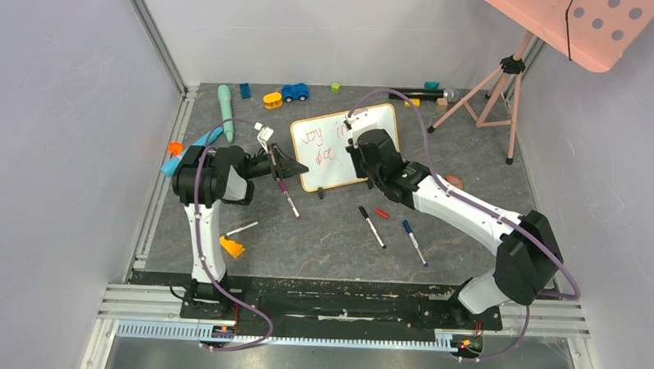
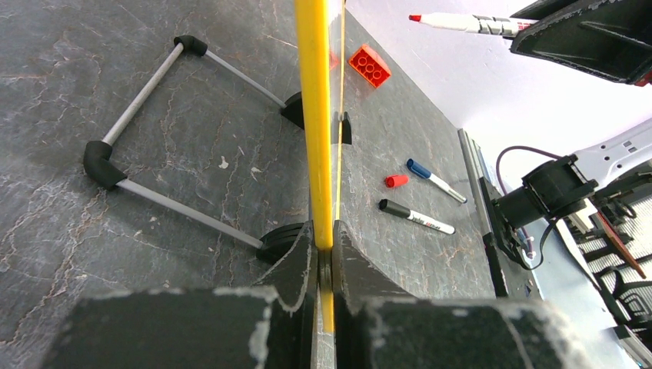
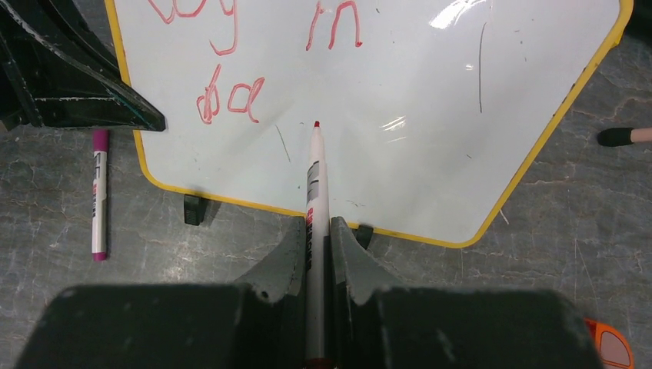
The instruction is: Write a sentence on the whiteboard
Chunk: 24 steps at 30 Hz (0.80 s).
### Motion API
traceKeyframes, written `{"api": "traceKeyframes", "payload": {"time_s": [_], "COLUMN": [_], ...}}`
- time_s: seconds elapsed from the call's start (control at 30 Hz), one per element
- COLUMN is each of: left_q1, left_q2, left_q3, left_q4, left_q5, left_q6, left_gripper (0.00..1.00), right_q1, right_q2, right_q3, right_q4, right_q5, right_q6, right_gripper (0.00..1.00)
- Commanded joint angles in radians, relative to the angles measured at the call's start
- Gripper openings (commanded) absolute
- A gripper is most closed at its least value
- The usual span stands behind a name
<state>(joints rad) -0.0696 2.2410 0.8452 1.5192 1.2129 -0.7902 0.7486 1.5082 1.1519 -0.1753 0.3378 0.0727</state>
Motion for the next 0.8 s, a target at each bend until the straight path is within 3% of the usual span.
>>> {"api": "traceKeyframes", "payload": {"time_s": [0.0,0.27,0.53,0.77], "left_q1": [-0.018,-0.024,-0.024,-0.024], "left_q2": [0.035,0.038,0.037,0.04], "left_q3": [-0.02,-0.012,-0.012,-0.008], "left_q4": [0.038,0.038,0.038,0.038], "left_q5": [0.126,0.145,0.142,0.145], "left_q6": [0.104,0.113,0.114,0.109], "left_gripper": [0.1,0.02,0.02,0.02], "right_q1": [-0.003,-0.002,-0.003,-0.003], "right_q2": [0.015,0.024,0.098,0.151], "right_q3": [0.049,0.061,0.145,0.191], "right_q4": [0.01,0.022,-0.007,-0.033], "right_q5": [-0.008,-0.003,-0.112,-0.119], "right_q6": [-0.026,-0.063,-0.064,-0.055], "right_gripper": [0.0,0.0,0.0,0.0]}}
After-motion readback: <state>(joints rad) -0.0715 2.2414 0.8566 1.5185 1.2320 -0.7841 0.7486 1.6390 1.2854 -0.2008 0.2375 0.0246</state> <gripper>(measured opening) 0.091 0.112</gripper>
